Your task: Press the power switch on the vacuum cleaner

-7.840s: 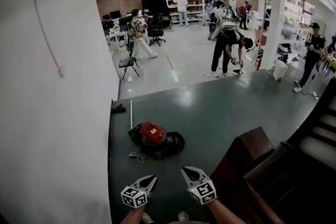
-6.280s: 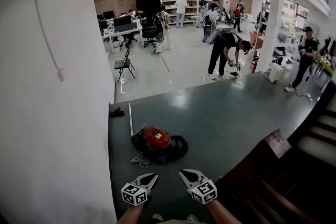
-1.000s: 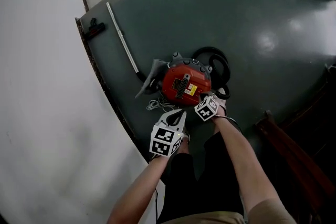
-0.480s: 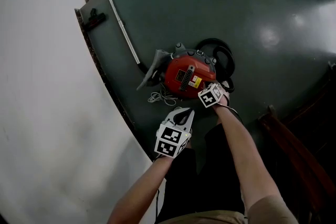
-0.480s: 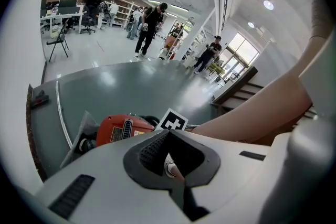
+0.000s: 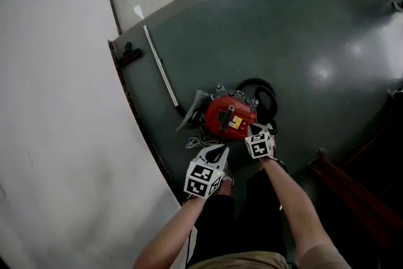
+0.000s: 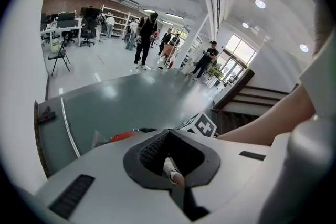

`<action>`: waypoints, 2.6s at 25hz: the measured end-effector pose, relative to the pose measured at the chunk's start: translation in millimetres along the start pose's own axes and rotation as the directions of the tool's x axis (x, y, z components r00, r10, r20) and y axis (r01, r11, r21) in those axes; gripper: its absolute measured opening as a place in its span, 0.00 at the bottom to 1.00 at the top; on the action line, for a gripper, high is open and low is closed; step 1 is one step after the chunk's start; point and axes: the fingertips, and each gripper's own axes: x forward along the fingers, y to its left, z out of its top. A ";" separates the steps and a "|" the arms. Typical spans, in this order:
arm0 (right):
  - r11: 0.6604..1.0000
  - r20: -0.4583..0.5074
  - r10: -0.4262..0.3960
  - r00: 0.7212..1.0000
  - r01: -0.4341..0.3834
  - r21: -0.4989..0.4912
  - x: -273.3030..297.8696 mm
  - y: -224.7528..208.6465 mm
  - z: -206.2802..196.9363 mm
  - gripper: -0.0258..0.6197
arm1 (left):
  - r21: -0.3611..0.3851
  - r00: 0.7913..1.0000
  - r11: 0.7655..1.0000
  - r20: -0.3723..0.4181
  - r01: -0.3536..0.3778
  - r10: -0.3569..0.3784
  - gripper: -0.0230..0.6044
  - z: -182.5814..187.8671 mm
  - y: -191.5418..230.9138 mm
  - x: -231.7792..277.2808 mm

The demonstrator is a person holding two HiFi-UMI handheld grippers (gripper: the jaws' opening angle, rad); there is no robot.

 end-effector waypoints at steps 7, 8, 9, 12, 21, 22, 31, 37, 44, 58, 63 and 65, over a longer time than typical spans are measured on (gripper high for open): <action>0.972 0.315 0.007 0.949 -0.080 0.219 -164.4 29.8 98.2 0.06 | 0.092 0.994 0.995 0.102 0.035 -0.044 0.04 71.3 -57.6 -91.5; 0.969 0.361 0.012 0.933 -0.100 0.227 -189.4 32.9 115.7 0.06 | 0.104 0.992 0.994 0.121 0.036 -0.048 0.04 81.8 -62.5 -106.1; 0.968 0.403 0.020 0.915 -0.119 0.222 -216.0 36.7 132.3 0.06 | 0.113 0.989 0.993 0.139 0.036 -0.052 0.04 92.2 -68.0 -121.4; 0.976 0.508 0.053 0.860 -0.151 0.155 -300.3 51.8 176.4 0.06 | 0.140 0.978 0.989 0.198 0.041 -0.069 0.04 123.0 -88.4 -169.1; 0.992 0.681 0.121 0.723 -0.112 -0.058 -487.7 87.3 261.8 0.06 | 0.202 0.906 0.978 0.401 0.056 -0.134 0.04 198.9 -135.6 -277.0; 0.991 0.691 0.129 0.711 -0.110 -0.072 -504.3 95.3 266.4 0.06 | 0.200 0.901 0.979 0.413 0.049 -0.130 0.04 202.2 -137.2 -290.8; 0.981 0.782 0.173 0.598 -0.035 -0.190 -612.7 137.3 312.8 0.06 | 0.273 0.818 0.962 0.557 -0.015 -0.146 0.04 252.8 -136.2 -381.9; 0.988 0.782 0.107 0.614 0.023 -0.153 -625.2 121.3 286.8 0.06 | 0.251 0.794 0.967 0.595 -0.043 -0.120 0.04 228.0 -121.1 -407.2; 0.993 0.735 -0.073 0.674 0.118 -0.010 -604.8 58.5 239.7 0.06 | 0.154 0.806 0.980 0.592 -0.126 0.011 0.04 176.3 -49.1 -425.8; 0.997 0.695 0.056 0.717 -0.004 -0.075 -525.6 93.2 246.3 0.07 | 0.094 0.828 0.986 0.556 -0.139 0.064 0.04 145.3 0.3 -382.9; 0.986 0.669 0.148 0.729 -0.061 -0.152 -502.2 140.2 257.7 0.12 | 0.140 0.852 0.988 0.524 -0.070 -0.014 0.04 159.7 -37.6 -341.2; 0.981 0.654 0.175 0.735 -0.077 -0.177 -491.7 156.8 258.5 0.15 | 0.151 0.858 0.987 0.513 -0.053 -0.032 0.04 165.1 -52.7 -328.0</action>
